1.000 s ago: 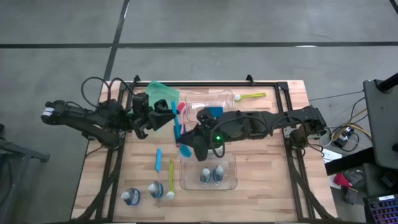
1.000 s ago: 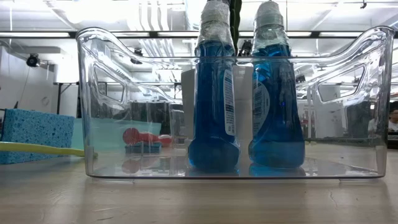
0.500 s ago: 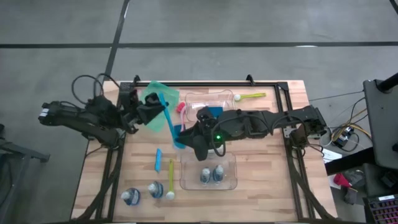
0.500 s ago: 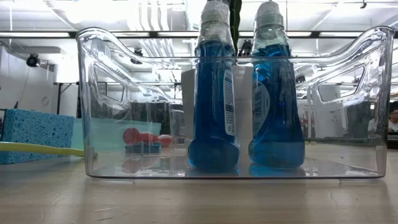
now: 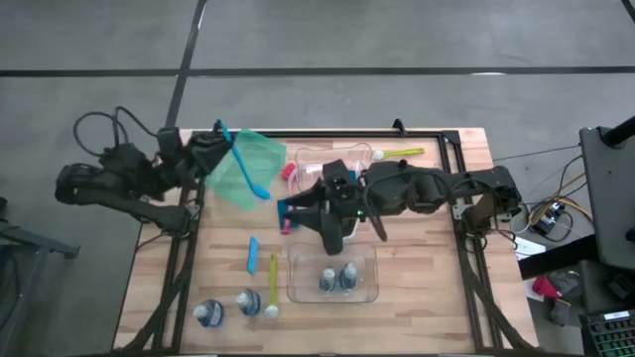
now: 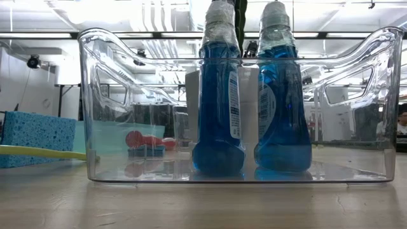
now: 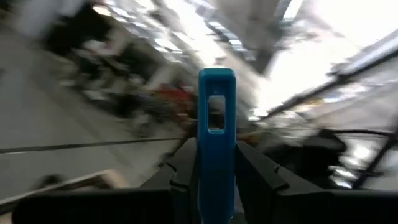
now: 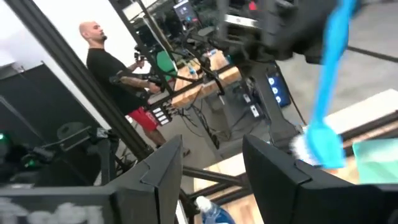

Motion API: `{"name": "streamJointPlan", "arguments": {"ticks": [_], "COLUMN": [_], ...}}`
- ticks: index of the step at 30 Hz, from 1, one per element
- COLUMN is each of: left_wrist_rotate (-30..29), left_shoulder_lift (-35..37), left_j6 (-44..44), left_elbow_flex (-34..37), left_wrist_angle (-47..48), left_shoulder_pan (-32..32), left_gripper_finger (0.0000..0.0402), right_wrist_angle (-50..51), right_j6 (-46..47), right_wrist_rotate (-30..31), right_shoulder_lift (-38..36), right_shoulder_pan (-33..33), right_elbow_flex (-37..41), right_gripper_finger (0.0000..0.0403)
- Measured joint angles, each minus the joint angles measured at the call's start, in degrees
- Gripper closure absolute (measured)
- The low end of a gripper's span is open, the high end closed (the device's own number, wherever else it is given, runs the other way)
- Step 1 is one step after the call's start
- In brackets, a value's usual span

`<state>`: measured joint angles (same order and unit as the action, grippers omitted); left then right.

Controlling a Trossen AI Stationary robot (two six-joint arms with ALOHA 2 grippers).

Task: Pick & Place Kitchen Sink Supplies
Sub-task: Put the blue dishwashing brush into the light blue bin

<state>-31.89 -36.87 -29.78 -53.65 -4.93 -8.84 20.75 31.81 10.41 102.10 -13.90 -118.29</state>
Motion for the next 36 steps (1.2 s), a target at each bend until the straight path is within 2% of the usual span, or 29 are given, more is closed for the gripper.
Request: {"name": "streamJointPlan", "arguments": {"ticks": [7, 10, 14, 22, 25, 30, 36], "left_wrist_rotate": [-18.45, -21.91, -23.11, -22.03, -18.97, -9.78, -6.42], "left_shoulder_lift": [3.71, 4.18, 4.41, 2.97, 2.28, -1.34, -8.99], "left_j6": [3.09, 3.38, 3.46, 3.63, 2.64, 0.90, -0.34], "left_elbow_flex": [0.00, 0.00, -0.17, 0.00, 0.00, -1.52, -8.90], "left_wrist_angle": [13.32, 16.76, 18.60, 23.51, 24.06, 24.85, 36.79], "left_shoulder_pan": [0.00, 0.12, 0.99, 3.51, 5.06, 8.70, 15.53], "left_gripper_finger": [0.0321, 0.0321, 0.0321, 0.0325, 0.0330, 0.0328, 0.0327], "right_wrist_angle": [0.03, 0.18, 1.82, 3.40, 3.56, 4.14, 4.29], "right_j6": [-5.99, -8.53, -11.20, -13.20, -13.80, -13.83, -14.77], "right_wrist_rotate": [-0.24, -0.42, -0.42, -0.40, -0.39, -0.39, -0.37], "right_shoulder_lift": [0.00, -0.01, -0.15, -0.26, -0.35, -0.37, -0.47], "right_shoulder_pan": [-0.10, -0.10, -0.10, -0.10, -0.10, -0.10, -0.08], "right_elbow_flex": [-3.46, -5.12, -7.51, -9.10, -9.04, -8.97, -8.97], "right_gripper_finger": [0.0254, 0.0260, 0.0267, 0.0279, 0.0282, 0.0289, 0.0296]}}
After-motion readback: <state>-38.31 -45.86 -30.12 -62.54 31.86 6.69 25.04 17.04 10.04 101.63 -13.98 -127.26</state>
